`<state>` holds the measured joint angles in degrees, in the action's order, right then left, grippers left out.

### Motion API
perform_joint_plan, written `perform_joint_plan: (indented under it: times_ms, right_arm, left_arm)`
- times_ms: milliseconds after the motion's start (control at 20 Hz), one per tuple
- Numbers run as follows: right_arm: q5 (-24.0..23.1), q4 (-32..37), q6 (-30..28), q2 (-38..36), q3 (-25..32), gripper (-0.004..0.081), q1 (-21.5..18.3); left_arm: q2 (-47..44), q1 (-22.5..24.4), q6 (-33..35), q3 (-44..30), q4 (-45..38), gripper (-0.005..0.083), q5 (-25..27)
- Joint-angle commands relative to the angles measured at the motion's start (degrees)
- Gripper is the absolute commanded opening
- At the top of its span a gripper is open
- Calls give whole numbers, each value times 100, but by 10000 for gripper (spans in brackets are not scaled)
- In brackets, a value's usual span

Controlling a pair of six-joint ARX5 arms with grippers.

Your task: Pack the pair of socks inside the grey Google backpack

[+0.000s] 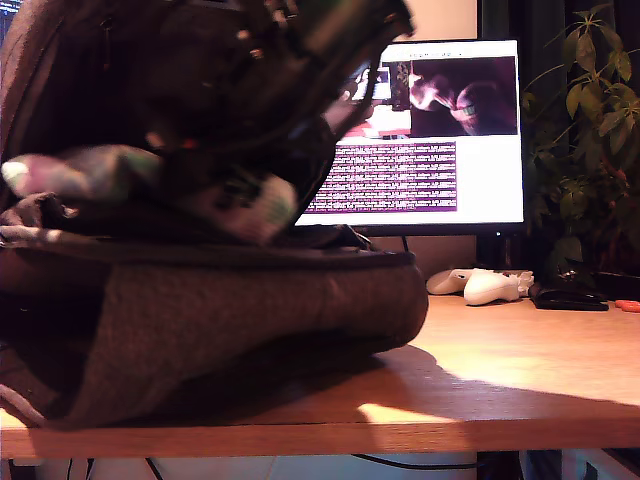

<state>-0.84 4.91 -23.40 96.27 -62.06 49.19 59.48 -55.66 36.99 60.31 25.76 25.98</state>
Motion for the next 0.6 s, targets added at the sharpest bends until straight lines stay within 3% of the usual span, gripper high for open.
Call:
perform_joint_plan:
  times_ms: [0,550]
  right_arm:
    - [-70,-260,275,11,-24,517,-260]
    - [50,-798,562,-763,-20,538,-177]
  left_arm:
    - [-219,-98,9,293,-122,-21,-208]
    - [-219,4,-9,293,-122,-21,-219]
